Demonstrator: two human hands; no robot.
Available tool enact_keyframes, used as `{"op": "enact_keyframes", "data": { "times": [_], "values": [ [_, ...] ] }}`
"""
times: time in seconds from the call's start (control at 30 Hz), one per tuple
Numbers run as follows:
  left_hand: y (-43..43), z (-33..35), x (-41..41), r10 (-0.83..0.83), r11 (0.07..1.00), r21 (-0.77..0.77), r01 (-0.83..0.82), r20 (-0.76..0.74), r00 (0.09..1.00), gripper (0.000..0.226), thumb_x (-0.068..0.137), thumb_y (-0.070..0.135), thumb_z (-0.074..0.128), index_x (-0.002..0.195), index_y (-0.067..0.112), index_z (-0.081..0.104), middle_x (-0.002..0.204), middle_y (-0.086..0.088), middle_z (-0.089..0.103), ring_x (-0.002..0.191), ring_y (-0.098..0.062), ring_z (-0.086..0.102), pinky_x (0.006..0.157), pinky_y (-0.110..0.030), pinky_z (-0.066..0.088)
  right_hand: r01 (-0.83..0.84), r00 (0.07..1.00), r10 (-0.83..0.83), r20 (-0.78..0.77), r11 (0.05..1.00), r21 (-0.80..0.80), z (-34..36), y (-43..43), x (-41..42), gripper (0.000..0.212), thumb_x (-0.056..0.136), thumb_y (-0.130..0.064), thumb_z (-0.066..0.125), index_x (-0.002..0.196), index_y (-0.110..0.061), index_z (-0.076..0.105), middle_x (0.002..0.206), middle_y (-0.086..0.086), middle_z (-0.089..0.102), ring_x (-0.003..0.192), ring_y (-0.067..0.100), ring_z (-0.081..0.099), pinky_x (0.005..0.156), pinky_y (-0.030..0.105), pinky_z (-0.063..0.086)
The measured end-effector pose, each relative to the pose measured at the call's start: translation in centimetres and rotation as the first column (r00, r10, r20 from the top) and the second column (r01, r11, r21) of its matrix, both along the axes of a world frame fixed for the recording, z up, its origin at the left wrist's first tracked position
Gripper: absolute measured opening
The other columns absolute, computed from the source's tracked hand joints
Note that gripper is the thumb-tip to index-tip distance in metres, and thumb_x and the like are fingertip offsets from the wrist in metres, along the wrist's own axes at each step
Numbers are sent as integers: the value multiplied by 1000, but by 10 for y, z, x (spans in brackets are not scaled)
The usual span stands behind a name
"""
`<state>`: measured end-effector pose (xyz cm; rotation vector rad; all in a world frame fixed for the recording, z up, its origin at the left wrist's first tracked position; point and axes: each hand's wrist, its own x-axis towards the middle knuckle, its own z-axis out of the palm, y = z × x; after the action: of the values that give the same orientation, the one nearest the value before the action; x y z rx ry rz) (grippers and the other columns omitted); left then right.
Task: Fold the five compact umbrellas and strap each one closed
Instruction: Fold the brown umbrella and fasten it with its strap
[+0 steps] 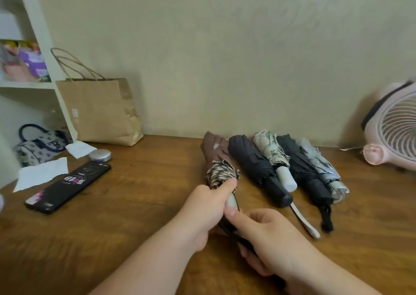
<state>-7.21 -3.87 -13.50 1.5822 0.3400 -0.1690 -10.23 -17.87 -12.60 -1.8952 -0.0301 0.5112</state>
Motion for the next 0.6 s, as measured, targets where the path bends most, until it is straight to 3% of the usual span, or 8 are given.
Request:
{"op": "enact_keyframes", "data": {
  "times": [0.07, 0.13, 0.23, 0.3, 0.4, 0.47, 0.53, 0.6],
  "values": [
    [1, 1, 0, -29, 996, 78, 30, -18, 999, 76, 76, 70, 71, 121, 10, 60, 104, -12, 74, 85, -30, 76, 68, -47, 64, 55, 996, -50, 70, 996, -75, -9, -1, 3, 59, 82, -66, 70, 89, -8, 64, 59, 1, 63, 48, 15, 48, 46, 28, 37],
    [2, 2, -1, -82, 988, 130, 83, -16, 997, 57, 88, 57, 70, 120, 14, 51, 102, -12, 72, 71, -26, 76, 59, -41, 63, 87, 975, -43, 217, 976, -200, -13, -1, 7, 45, 86, -64, 65, 91, -19, 65, 69, -2, 71, 58, 11, 58, 55, 28, 45],
    [5, 3, -4, -143, 976, 163, 147, -36, 989, 66, 88, 41, 78, 136, 30, 35, 105, -14, 70, 66, -25, 75, 58, -38, 62, 86, 920, 52, 389, 940, -330, -12, -1, 7, 29, 94, -57, 59, 91, -28, 59, 78, -7, 68, 67, 4, 60, 55, 18, 38],
    [6, 2, -4, -115, 966, 228, 122, -45, 992, 70, 85, 39, 81, 137, 26, 36, 108, -11, 68, 63, -23, 75, 56, -37, 61, 61, 886, 145, 440, 905, -421, -11, 3, 6, 24, 94, -55, 61, 94, -31, 57, 78, -10, 62, 68, 2, 56, 52, 18, 36],
    [13, 2, -3, -52, 947, 316, 48, 3, 999, 67, 84, 38, 82, 132, 24, 38, 105, -9, 67, 54, -20, 70, 52, -33, 58, 9, 858, 234, 458, 884, -468, -9, 0, 7, 22, 91, -53, 65, 97, -32, 63, 78, -11, 62, 69, 3, 57, 56, 19, 42],
    [19, 1, 0, -24, 938, 347, -2, 73, 997, 66, 85, 36, 81, 132, 29, 35, 101, -8, 67, 50, -16, 67, 49, -31, 56, 103, 804, 233, 546, 851, -515, -5, -12, 12, 28, 89, -57, 64, 96, -30, 66, 83, -11, 65, 77, 4, 60, 67, 23, 50],
    [22, -2, 4, 8, 962, 270, -32, 89, 996, 62, 88, 35, 79, 134, 27, 38, 105, -10, 65, 53, -16, 69, 52, -31, 57, 325, 716, 191, 672, 760, -562, 7, -27, 22, 32, 88, -59, 60, 97, -28, 64, 89, -11, 64, 84, 9, 61, 74, 30, 53],
    [21, 0, 6, 27, 999, -20, -27, 11, 1000, 53, 94, 30, 73, 137, 15, 45, 111, -18, 68, 61, -21, 72, 56, -32, 58, 461, 690, 163, 705, 651, -602, 19, -42, 37, 32, 90, -58, 57, 102, -29, 58, 95, -10, 64, 90, 17, 62, 72, 33, 51]
  ]
}}
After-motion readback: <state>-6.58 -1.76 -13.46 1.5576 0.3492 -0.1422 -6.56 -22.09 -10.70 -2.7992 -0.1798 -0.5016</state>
